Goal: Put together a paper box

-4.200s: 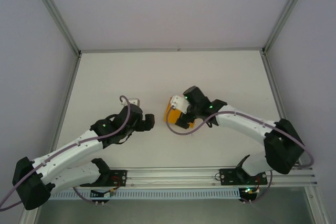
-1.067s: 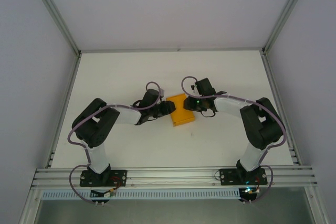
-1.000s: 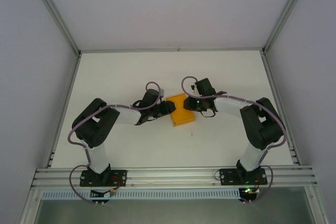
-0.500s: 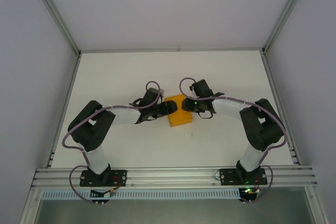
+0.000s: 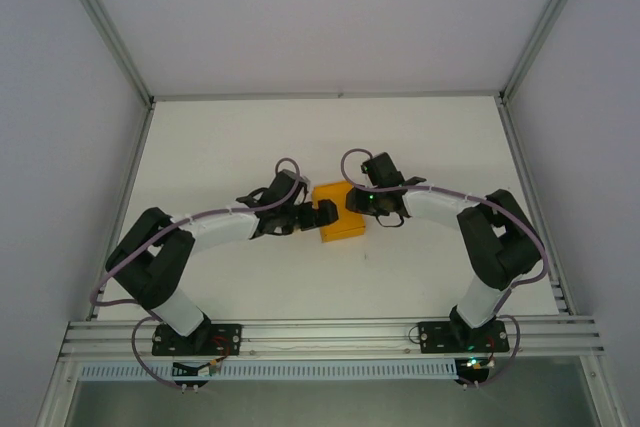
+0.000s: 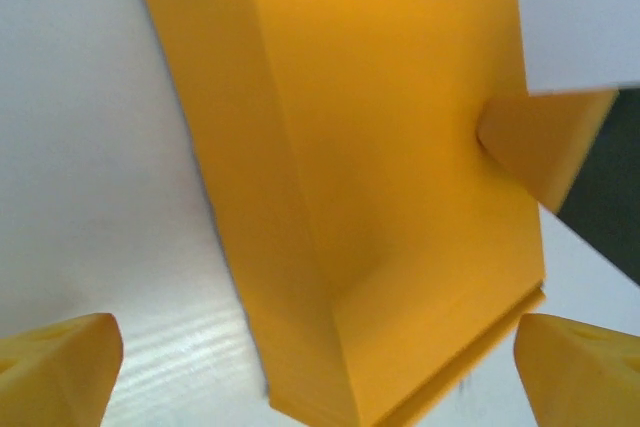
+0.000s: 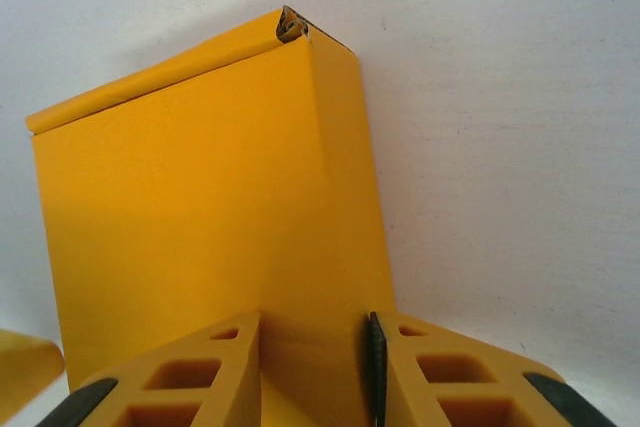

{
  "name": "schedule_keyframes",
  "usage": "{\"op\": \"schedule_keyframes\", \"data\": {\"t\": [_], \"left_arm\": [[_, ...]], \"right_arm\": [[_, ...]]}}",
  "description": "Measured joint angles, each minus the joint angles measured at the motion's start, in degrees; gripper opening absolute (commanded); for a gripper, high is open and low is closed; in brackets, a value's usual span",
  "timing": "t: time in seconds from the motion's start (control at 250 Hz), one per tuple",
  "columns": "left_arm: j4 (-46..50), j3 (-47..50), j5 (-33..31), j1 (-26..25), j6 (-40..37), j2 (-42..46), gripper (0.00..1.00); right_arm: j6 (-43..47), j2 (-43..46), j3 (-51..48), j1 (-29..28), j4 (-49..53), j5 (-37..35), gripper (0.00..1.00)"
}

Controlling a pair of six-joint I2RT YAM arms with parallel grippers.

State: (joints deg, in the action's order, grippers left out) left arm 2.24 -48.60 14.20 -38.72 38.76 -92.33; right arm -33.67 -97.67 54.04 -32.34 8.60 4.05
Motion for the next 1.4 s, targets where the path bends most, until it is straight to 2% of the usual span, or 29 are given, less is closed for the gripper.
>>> {"op": "schedule_keyframes", "data": {"t": [0.128,0.24,0.319,0.515,0.683,0.755,0.846,1.154,1.282,1.401], "left_arm": [[-1.09,-0.07,4.11,-0.81,0.92,-2.4,0.74],[-1.55,-0.11,6.36,-0.96,1.51,-5.18,0.71],[-1.95,-0.37,6.86,-0.76,1.97,-5.42,0.58],[-2.71,-1.53,8.24,-0.92,2.6,-6.69,0.44],[-3.67,-2.6,8.85,-0.9,3.34,-7.78,0.24],[-4.11,-2.6,8.85,-0.85,3.56,-7.85,0.1],[-4.52,-2.62,8.9,-0.59,4.09,-7.87,0.01],[-6.54,-2.1,8.9,-0.52,4.98,-8.15,0.0],[-6.97,-1.86,8.79,-0.52,4.85,-8.15,0.26],[-6.95,-1.79,8.37,-0.55,4.15,-8.15,0.4]], "right_arm": [[-0.02,0.0,0.02,0.0,0.0,0.0,0.3],[-0.02,0.0,0.0,0.0,0.0,-0.02,0.3],[-0.04,0.0,0.02,0.0,0.0,0.0,0.3],[-0.02,0.0,0.02,0.04,0.02,-0.24,0.3],[0.0,0.0,0.04,0.44,-0.02,-1.51,0.3],[0.0,0.0,0.04,0.48,-0.11,-1.97,0.3],[0.0,0.0,0.02,0.5,-0.15,-2.54,0.3],[-0.02,0.02,0.02,0.55,-0.24,-3.3,0.31],[-0.02,0.07,0.02,0.55,-0.24,-3.48,0.34],[-0.04,0.2,0.04,0.52,-0.17,-3.65,0.4]]}}
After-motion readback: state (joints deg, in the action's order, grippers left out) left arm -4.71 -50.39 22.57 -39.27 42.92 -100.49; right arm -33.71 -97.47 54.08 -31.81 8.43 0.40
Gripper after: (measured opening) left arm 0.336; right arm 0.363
